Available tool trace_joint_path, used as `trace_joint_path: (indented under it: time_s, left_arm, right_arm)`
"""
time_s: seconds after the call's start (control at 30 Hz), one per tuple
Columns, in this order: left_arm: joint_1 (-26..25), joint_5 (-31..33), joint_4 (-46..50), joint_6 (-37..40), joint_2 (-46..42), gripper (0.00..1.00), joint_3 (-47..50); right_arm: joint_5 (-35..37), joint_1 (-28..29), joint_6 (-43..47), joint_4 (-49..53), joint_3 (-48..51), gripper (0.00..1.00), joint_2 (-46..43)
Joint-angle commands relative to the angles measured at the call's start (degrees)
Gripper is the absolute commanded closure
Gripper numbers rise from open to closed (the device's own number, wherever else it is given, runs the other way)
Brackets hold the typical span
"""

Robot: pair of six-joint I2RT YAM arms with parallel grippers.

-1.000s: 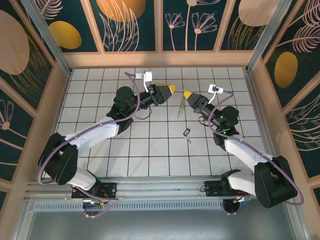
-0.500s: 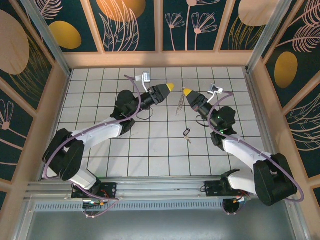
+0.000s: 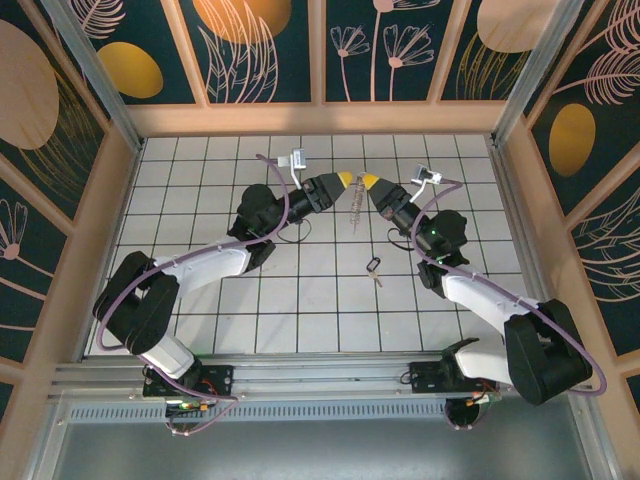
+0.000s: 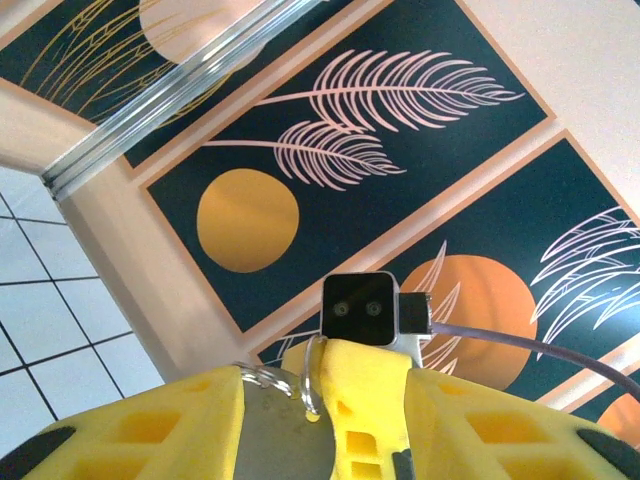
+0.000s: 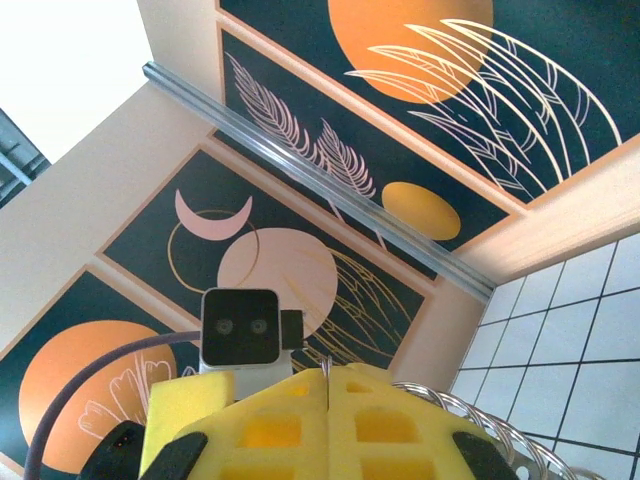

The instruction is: Put the keys on the keyring

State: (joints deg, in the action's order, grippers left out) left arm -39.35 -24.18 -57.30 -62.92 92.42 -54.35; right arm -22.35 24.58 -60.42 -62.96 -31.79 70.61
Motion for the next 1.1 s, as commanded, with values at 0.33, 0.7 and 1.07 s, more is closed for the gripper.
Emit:
trace_joint_path:
  time_s: [0.33, 0.7, 1.07]
  left_arm:
    - [-0.5, -1.7, -4.0, -0.7, 1.4, 0.58, -1.1]
    - [-0.5, -1.7, -4.0, -0.6, 1.8, 0.62, -1.0]
    - [-0.5, -1.5, -4.1, -0.4, 2.2, 0.65, -1.0]
  right_arm:
    - [0.1, 1.7, 0.1, -4.7, -2.6, 1.00, 1.5]
    - [0.0, 2.3, 0.5, -4.7, -2.9, 1.00, 2.1]
    - [-0.5, 2.8, 0.6, -4.7, -3.0, 1.00, 2.6]
